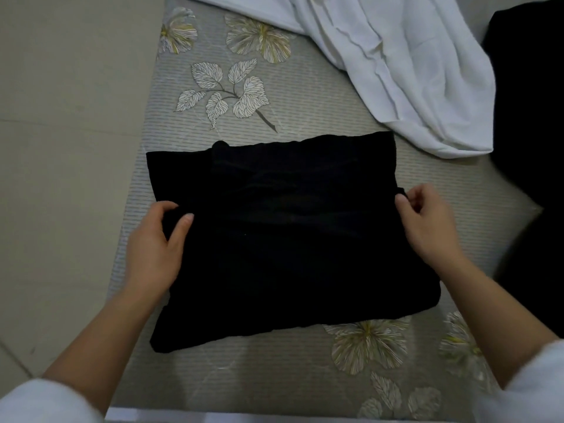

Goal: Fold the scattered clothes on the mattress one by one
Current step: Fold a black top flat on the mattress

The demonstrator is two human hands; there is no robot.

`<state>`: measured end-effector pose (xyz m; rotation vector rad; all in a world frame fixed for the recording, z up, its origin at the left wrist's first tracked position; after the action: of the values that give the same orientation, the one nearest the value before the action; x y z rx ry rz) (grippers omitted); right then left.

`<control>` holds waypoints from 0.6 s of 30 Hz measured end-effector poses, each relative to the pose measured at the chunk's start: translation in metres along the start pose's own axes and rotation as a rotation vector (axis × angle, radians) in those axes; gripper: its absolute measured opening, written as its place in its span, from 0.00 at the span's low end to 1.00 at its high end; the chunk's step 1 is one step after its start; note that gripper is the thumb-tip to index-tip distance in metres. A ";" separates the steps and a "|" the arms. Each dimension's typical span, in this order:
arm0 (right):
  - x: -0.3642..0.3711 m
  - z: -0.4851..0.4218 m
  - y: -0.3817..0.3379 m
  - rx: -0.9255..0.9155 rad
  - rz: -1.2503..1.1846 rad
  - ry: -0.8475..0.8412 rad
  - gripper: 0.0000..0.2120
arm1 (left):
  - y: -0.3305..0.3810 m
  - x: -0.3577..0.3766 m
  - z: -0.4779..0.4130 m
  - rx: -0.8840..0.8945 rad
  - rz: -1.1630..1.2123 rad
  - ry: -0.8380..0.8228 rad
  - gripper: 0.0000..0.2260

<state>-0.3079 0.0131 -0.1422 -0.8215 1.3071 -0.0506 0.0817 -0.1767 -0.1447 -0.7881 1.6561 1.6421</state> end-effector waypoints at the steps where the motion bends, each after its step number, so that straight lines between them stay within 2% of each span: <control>1: 0.001 -0.003 0.003 -0.011 0.081 0.006 0.08 | -0.001 0.000 0.001 0.037 -0.081 0.022 0.18; 4: 0.001 -0.010 -0.010 -0.065 0.129 0.071 0.15 | 0.038 0.005 0.026 0.373 -0.199 0.099 0.22; 7: 0.020 -0.014 -0.045 -0.154 0.138 0.026 0.23 | 0.091 0.048 0.088 0.804 -0.135 -0.122 0.24; 10: 0.053 -0.014 -0.059 -0.118 0.268 -0.112 0.26 | 0.114 0.102 0.155 1.140 -0.214 -0.369 0.27; 12: 0.060 -0.023 -0.074 -0.156 0.252 -0.085 0.21 | 0.111 0.127 0.182 1.266 -0.299 -0.463 0.27; 15: 0.050 -0.039 -0.096 -0.273 0.160 0.083 0.14 | 0.096 0.143 0.193 1.287 -0.346 -0.525 0.26; 18: 0.065 -0.037 -0.093 -0.352 0.306 0.033 0.15 | 0.093 0.142 0.197 1.318 -0.318 -0.536 0.25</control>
<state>-0.2825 -0.1032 -0.1454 -0.9083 1.4827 0.4198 -0.0692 0.0280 -0.2008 0.0842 1.6318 0.2534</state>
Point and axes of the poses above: each hand's wrist, its own z-axis away from the middle knuckle, its own x-axis out of the palm, y = z × x, the point moved 9 cm from there along -z, towards the middle knuckle, and after that the axes turned 15 degrees about y, right-handed, at the moved point
